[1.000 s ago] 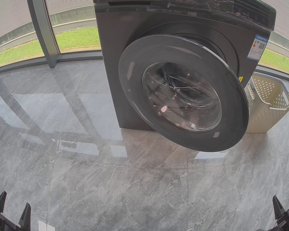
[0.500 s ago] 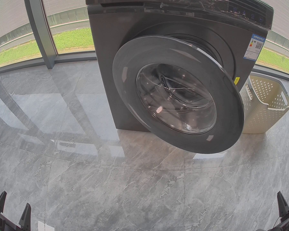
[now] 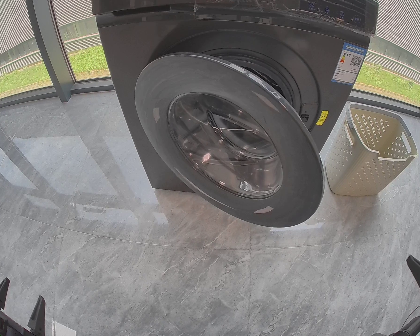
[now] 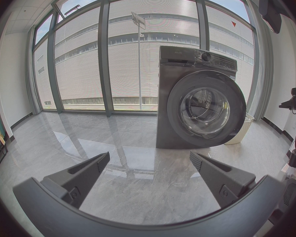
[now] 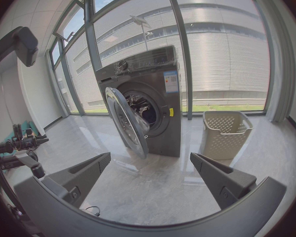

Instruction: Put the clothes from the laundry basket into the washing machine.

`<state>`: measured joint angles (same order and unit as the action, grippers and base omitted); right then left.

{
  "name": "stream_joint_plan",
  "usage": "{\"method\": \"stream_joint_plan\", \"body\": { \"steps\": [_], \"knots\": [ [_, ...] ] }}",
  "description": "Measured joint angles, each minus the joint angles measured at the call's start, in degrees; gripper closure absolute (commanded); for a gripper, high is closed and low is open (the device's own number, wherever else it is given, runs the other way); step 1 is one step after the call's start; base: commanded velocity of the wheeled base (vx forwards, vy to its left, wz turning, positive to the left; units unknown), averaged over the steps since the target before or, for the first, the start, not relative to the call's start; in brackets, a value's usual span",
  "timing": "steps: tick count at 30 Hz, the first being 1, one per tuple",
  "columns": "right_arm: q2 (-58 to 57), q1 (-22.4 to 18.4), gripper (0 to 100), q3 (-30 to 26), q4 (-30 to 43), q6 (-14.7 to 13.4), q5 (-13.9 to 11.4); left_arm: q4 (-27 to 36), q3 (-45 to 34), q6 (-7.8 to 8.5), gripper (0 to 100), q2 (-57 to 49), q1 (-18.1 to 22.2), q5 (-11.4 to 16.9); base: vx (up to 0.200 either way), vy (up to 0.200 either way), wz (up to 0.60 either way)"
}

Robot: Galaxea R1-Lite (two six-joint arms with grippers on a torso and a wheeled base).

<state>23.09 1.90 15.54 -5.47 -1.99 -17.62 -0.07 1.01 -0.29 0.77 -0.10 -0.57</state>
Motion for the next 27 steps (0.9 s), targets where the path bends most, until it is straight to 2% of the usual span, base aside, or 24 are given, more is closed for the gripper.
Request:
{"method": "stream_joint_plan", "body": {
  "steps": [4,7,10,13,16,20,24,27],
  "knots": [
    [10.9,3.9,0,0.3,-7.3,-1.4,-0.7,0.0,0.0,0.05,0,0.0,0.0,0.0,0.000,0.000,0.00],
    [19.0,9.1,0,0.5,-13.2,-2.9,1.0,0.0,0.0,0.07,0,0.0,0.0,0.0,0.000,0.000,0.00],
    [26.5,15.5,0,1.0,-18.4,-4.4,4.3,0.0,0.0,0.07,0,0.0,0.0,0.0,0.000,0.000,0.00],
    [34.8,21.8,0,2.3,-24.1,-5.5,9.1,0.0,0.0,0.07,0,0.0,0.0,0.0,0.000,0.000,0.00],
    [42.1,25.7,0,4.5,-30.1,-6.4,13.4,0.0,0.0,0.07,0,0.0,0.0,0.1,0.000,0.000,0.00],
    [50.1,28.5,0,8.9,-34.7,-7.2,17.2,0.0,0.0,0.07,0,0.0,0.0,0.1,0.000,0.000,0.00],
    [54.5,28.9,0,11.1,-35.6,-7.4,18.7,0.0,0.0,0.07,0,0.0,0.0,0.1,0.000,0.000,0.00],
    [56.8,27.1,0,12.3,-35.7,-7.2,19.2,0.0,0.0,0.09,0,0.1,0.0,0.1,0.000,0.000,0.00]
  ]
}}
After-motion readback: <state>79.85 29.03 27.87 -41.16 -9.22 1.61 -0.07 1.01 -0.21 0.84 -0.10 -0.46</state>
